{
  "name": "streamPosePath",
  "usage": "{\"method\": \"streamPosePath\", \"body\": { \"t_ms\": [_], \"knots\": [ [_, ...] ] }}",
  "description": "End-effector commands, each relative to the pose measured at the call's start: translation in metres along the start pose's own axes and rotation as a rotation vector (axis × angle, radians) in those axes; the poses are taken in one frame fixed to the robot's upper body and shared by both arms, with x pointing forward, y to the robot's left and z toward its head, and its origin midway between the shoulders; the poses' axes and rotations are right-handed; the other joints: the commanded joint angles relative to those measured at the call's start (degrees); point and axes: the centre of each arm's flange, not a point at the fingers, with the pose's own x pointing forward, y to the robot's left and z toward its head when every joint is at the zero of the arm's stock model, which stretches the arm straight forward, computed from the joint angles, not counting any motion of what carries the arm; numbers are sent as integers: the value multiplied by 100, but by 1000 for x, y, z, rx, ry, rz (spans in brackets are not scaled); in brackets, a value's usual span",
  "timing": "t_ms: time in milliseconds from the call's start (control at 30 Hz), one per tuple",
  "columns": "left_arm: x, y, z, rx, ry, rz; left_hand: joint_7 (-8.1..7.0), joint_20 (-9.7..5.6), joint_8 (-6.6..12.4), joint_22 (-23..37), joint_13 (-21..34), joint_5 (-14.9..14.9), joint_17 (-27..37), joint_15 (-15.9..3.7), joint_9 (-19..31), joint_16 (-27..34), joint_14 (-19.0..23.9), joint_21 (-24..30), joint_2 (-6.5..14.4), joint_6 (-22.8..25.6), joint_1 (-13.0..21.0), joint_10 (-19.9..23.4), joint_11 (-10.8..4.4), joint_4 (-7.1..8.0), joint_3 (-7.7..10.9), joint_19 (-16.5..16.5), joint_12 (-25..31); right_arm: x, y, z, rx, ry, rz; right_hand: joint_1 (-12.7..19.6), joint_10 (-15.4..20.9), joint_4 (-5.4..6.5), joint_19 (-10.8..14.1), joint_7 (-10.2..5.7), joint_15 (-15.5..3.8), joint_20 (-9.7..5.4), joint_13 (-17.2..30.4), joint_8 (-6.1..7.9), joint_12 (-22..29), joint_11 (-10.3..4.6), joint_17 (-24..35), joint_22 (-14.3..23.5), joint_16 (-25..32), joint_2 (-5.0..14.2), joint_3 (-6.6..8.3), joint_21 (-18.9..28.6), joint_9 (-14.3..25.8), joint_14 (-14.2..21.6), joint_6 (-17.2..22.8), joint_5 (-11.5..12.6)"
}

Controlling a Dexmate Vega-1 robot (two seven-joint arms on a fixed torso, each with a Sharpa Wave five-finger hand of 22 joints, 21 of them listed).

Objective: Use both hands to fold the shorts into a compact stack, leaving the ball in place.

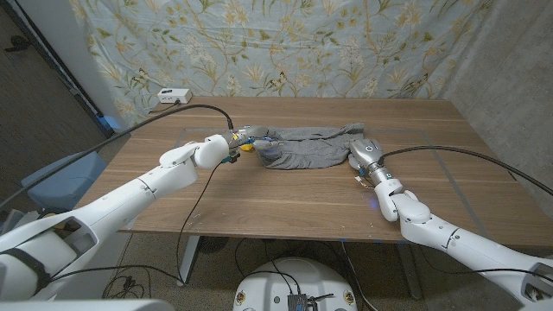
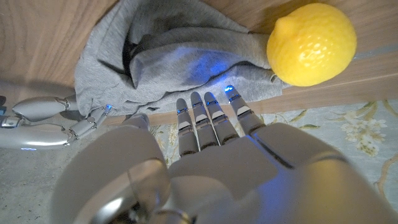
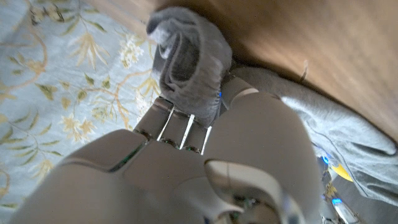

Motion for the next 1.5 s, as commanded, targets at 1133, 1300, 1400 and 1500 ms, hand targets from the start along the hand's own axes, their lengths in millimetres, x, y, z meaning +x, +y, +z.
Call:
{"method": "streamPosePath", "body": {
  "t_ms": [1133,1300,1400,1500],
  "knots": [
    [19,-13,-24,-35,-5,-59,-9,56,3,21,-30,68,11,14,-4,31,-9,-26,-43,196,-351,-59,18,62,-112,-16,39,140,-97,24,-454,-730,-322,881,852,-89,-31,-54,-743,-719,45,-59,-50,-81,139,216,67,-42,9,831,102,888,888,-29],
    [19,-16,-28,-49,2,-60,5,61,7,21,-32,73,10,8,-4,39,12,-27,-48,230,-380,-42,26,59,-122,-15,48,156,-110,29,-487,-770,-360,895,843,-83,-57,-55,-743,-725,48,-70,-72,-102,147,222,45,-44,-3,867,107,880,894,-23],
    [19,-17,-30,-55,3,-60,16,61,6,20,-34,77,9,-1,-4,44,26,-28,-51,246,-401,-14,18,56,-129,-15,60,163,-116,35,-501,-803,-377,906,839,-81,-73,-68,-744,-731,50,-81,-88,-121,152,226,29,-47,-12,894,110,871,894,-19],
    [20,-17,-30,-56,1,-58,19,60,3,20,-36,80,8,-5,-4,48,37,-27,-53,252,-416,-7,19,54,-133,-11,63,168,-122,41,-510,-830,-394,913,837,-79,-86,-69,-745,-737,52,-85,-100,-122,158,229,16,-50,-21,917,111,866,908,-16]
  ]
}}
